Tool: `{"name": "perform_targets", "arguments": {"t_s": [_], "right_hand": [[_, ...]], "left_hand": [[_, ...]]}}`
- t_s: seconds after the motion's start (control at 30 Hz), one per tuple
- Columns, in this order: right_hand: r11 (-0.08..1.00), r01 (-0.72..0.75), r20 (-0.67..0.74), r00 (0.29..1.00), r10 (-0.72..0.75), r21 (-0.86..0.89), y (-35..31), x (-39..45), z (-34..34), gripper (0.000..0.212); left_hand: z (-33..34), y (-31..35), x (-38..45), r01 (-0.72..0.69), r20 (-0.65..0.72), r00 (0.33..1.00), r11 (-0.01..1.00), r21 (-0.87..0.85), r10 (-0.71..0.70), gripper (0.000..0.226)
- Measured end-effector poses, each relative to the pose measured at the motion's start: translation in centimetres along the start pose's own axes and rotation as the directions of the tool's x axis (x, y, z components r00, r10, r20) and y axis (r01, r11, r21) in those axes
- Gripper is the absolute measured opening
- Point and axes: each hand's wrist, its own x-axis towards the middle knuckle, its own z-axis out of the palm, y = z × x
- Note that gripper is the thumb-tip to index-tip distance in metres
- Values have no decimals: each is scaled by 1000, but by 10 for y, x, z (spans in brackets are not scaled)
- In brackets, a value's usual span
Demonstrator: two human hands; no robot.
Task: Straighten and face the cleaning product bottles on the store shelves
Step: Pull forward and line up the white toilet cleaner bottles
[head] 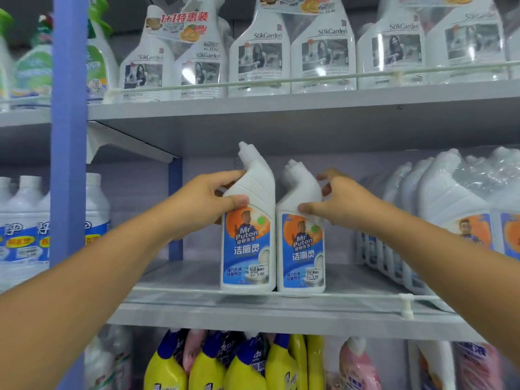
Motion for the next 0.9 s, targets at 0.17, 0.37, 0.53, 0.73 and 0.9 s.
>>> {"name": "perform_targets", "arguments": {"t_s": [0.17, 0.37, 0.53, 0.73, 0.9], "right_hand": [[985, -65, 113, 993, 47, 157, -2, -9, 12, 68], [928, -193, 228, 966, 122, 319, 8, -16, 23, 51], [890, -223, 276, 954, 116, 397, 20, -26, 34, 35], [908, -181, 145, 980, 135, 379, 15, -31, 48, 32], [929, -169, 138, 982, 130, 330, 16, -35, 47, 39]], "left_hand": [[2, -13, -5, 3, 54, 999, 1000, 20, -4, 43], [11, -34, -28, 62, -91, 994, 991, 121, -51, 58], [21, -52, -39, 156, -126, 979, 987, -30, -159, 60], [27, -49, -36, 161, -61, 984, 981, -112, -168, 62], [27, -52, -44, 150, -92, 983, 985, -90, -159, 71]]}}
